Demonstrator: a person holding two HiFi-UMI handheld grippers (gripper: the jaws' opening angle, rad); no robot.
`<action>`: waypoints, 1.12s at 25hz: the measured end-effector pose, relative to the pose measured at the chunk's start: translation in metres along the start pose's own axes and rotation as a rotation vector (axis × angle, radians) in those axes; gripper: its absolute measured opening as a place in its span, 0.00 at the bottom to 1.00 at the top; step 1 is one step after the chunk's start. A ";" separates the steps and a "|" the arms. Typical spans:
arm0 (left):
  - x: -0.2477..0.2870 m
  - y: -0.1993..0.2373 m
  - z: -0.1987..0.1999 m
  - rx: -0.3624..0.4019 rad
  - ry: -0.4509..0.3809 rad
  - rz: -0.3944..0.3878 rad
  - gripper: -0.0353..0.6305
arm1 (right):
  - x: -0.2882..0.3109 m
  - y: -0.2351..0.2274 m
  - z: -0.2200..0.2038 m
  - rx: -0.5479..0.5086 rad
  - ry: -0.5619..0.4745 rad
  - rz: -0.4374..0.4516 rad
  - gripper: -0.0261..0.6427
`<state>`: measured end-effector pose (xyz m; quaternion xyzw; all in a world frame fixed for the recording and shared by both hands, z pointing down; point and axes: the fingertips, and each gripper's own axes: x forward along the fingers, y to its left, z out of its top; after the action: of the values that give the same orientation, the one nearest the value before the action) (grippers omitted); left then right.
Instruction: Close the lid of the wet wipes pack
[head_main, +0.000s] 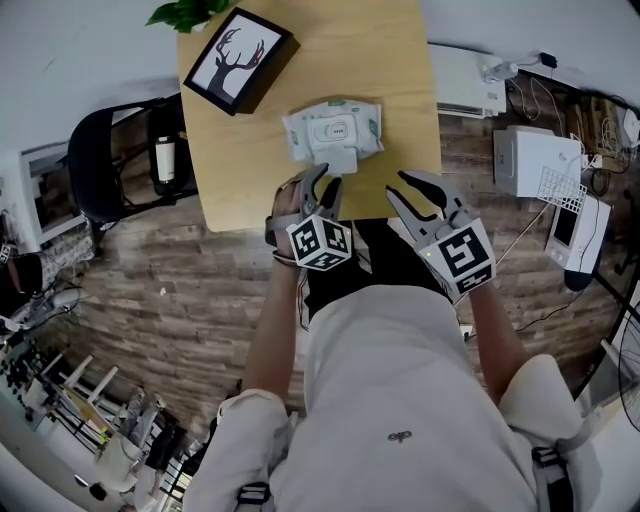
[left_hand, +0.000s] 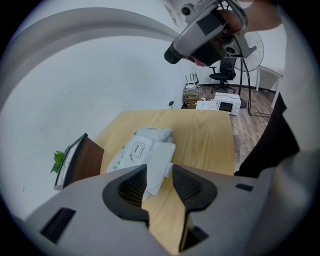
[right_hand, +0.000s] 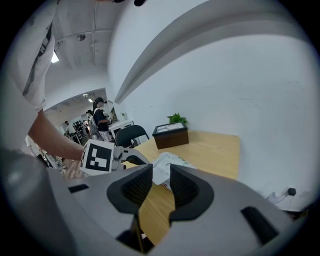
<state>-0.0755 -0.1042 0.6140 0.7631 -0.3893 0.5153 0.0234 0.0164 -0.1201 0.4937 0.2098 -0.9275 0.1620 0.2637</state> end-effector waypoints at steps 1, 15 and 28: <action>-0.001 0.000 0.000 0.002 -0.004 0.001 0.29 | -0.001 0.001 0.001 -0.002 -0.001 -0.002 0.20; -0.015 0.019 0.015 0.008 -0.046 0.039 0.26 | -0.010 0.007 0.018 -0.007 -0.024 -0.002 0.20; -0.014 0.036 0.027 0.028 -0.076 0.051 0.18 | -0.011 -0.005 0.024 -0.010 -0.025 -0.041 0.19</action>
<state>-0.0792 -0.1333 0.5772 0.7723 -0.4020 0.4917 -0.0151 0.0167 -0.1314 0.4690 0.2294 -0.9269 0.1495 0.2565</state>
